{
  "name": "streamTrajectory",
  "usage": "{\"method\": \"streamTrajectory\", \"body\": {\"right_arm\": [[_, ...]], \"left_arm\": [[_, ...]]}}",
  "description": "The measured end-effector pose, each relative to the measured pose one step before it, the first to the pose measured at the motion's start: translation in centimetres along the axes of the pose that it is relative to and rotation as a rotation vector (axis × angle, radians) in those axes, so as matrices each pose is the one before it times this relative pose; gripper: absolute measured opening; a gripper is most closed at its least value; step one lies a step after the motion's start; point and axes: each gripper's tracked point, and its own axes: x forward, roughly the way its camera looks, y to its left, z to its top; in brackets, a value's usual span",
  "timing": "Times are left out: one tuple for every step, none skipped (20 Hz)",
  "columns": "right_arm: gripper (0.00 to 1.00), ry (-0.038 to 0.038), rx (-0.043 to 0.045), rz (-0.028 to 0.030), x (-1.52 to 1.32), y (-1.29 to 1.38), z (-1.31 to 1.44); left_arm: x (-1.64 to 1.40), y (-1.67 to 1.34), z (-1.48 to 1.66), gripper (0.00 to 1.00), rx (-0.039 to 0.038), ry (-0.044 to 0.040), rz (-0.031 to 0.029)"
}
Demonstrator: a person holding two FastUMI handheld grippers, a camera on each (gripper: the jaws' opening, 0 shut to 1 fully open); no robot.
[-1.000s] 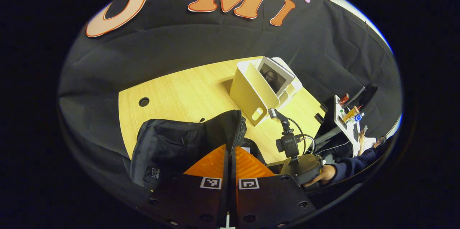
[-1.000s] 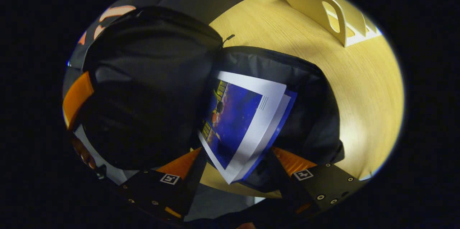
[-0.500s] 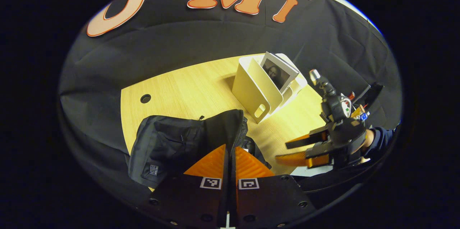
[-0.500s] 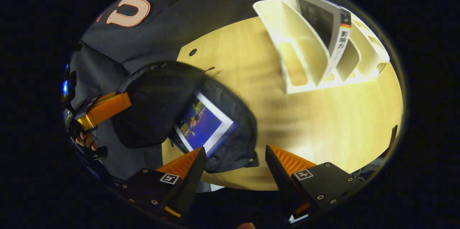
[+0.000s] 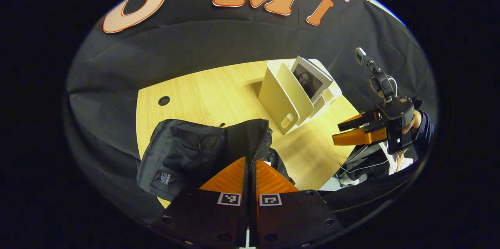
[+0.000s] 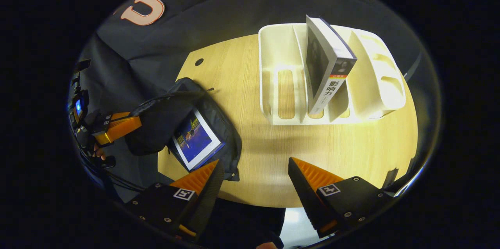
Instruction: Open the schoolbag, grab two books from the bookshelf and put them into the schoolbag.
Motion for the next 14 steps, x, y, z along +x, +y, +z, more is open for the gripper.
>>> {"method": "streamTrajectory", "body": {"right_arm": [[0.99,0.00177,-0.00961,-0.0016,-0.418,-0.405,0.456],[0.99,0.00219,-0.01126,-0.00758,-0.487,-0.583,0.57],[0.99,-0.00359,-0.00383,-0.00316,-0.543,-0.439,0.76],[0.99,-0.00108,-0.00604,-0.00001,-0.577,-0.496,0.774],[0.99,-0.00275,-0.00562,-0.00977,-0.535,-0.738,0.807],[0.99,-0.00404,-0.01379,-0.01177,-0.437,-0.789,0.858],[0.99,-0.00162,-0.01026,-0.01684,-0.608,-0.894,0.867],[0.99,-0.00076,-0.01003,-0.00787,-0.325,-0.665,0.852],[0.99,-0.00002,-0.00569,-0.00945,-0.309,-0.67,0.914],[0.99,-0.00292,-0.00675,-0.00925,-0.176,-0.719,0.947],[0.99,-0.00068,-0.00079,-0.01207,-0.126,-0.809,0.889],[0.99,-0.00195,-0.00179,-0.00331,0.086,-0.343,0.724],[0.99,0.00262,-0.00156,-0.00043,0.104,-0.244,0.627],[0.99,0.0009,0.00184,0.00256,-0.02,-0.223,0.691]], "left_arm": [[-0.026,0.027,-0.048,0.03,-0.00105,0.00322,0.00655],[0.048,-0.026,-0.095,0.03,0.00103,0.00313,0.00365],[0.071,0.006,-0.029,0.03,-0.00176,0.00171,0.0057],[0.084,-0.02,-0.083,0.03,-0.00432,0.0012,0.00252],[0.065,0.001,0.019,0.03,-0.00684,-0.00088,0.00395],[0.038,0.006,-0.063,0.04,-0.0067,-0.00051,0.00189],[0.058,0.063,0.032,0.04,-0.00587,-0.00271,0.00352],[0.198,-0.063,-0.101,0.04,-0.00706,0.00222,-0.00207],[0.115,-0.017,-0.041,0.03,-0.01413,-0.00134,0.00318],[0.167,-0.099,-0.177,0.04,-0.01562,0.00089,-0.00149],[0.087,-0.086,-0.111,0.03,-0.01154,-0.00162,0.00071],[-0.066,0.101,-0.355,0.03,-0.01185,0.00074,0.00069],[0.082,-0.008,-0.172,0.03,-0.00736,-0.0018,0.00185],[0.013,0.004,-0.063,0.03,-0.01074,-0.00079,0.00243]]}}
